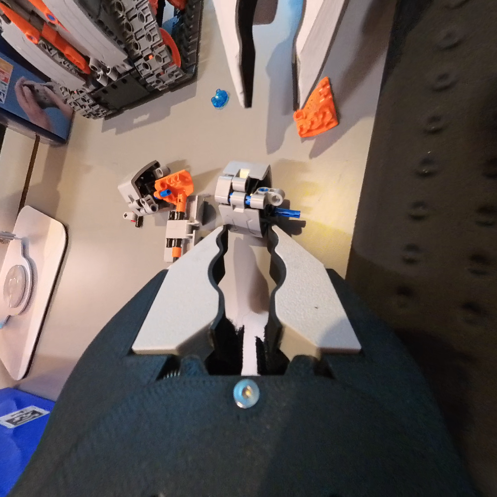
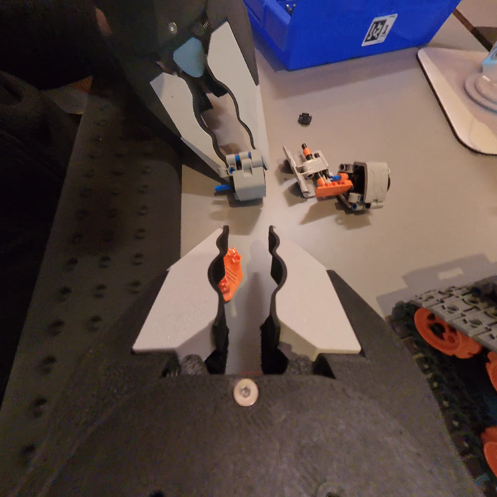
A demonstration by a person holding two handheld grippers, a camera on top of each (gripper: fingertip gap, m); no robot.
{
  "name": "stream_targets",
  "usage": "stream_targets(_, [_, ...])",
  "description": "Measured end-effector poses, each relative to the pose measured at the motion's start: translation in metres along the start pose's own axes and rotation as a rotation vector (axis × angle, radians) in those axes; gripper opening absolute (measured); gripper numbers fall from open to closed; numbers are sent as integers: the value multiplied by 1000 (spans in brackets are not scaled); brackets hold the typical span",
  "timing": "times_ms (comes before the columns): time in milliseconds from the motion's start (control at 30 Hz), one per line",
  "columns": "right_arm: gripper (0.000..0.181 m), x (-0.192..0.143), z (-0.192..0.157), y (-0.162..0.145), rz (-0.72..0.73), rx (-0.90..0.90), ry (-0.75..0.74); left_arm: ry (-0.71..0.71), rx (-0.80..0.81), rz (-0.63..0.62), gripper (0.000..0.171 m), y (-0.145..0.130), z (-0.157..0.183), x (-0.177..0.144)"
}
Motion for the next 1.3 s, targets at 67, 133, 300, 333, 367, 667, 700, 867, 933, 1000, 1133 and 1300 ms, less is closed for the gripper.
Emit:
stream_targets(67, [31, 3, -2, 5, 6, -27, -11, -8, 3, 2, 27, 3, 2, 1])
stream_targets(133, [35, 7, -5, 11, 8, -56, -18, -14, 11, 2, 27, 5, 3, 2])
stream_targets(300, [37, 19, -9, 7, -51, -94, -34, -33, 34, 2, 27, 14, 9, 5])
stream_targets(333, [36, 20, -8, 7, -55, -94, -37, -39, 39, 4, 27, 17, 11, 5])
stream_targets(367, [35, 20, -8, 7, -53, -91, -36, -46, 46, 7, 27, 19, 13, 6])
stream_targets(667, [24, 18, -10, 5, -60, -107, -42, -37, 66, 11, 27, 27, 16, 9])
stream_targets(700, [24, 17, -7, 4, -63, -90, -52, -28, 69, 12, 27, 27, 15, 9])
stream_targets(867, [24, 12, 8, 1, -49, 13, -83, 19, 25, 69, 38, 36, 6, 2])
stream_targets(933, [24, 12, 10, 1, -44, 29, -83, 39, 12, 96, 39, 41, 4, -1])
stream_targets(1000, [24, 12, 12, 0, -52, 36, -96, 58, -1, 113, 38, 47, 2, -2])
stream_targets(1133, [24, 12, 15, -1, -51, 55, -106, 54, -18, 107, 30, 54, 3, 3])
stream_targets(1300, [24, 11, 18, -2, -48, 78, -115, 65, -46, 77, 26, 53, 0, 9])
Point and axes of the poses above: each gripper's, where its closed fingertips meet, x out along the fingers, y out of its top, z = x × y across the jaws, the point moved 2 cm from there along -x, back along the fingers, and after that the axes turned 6 degrees about -z, right-handed, at the moved point
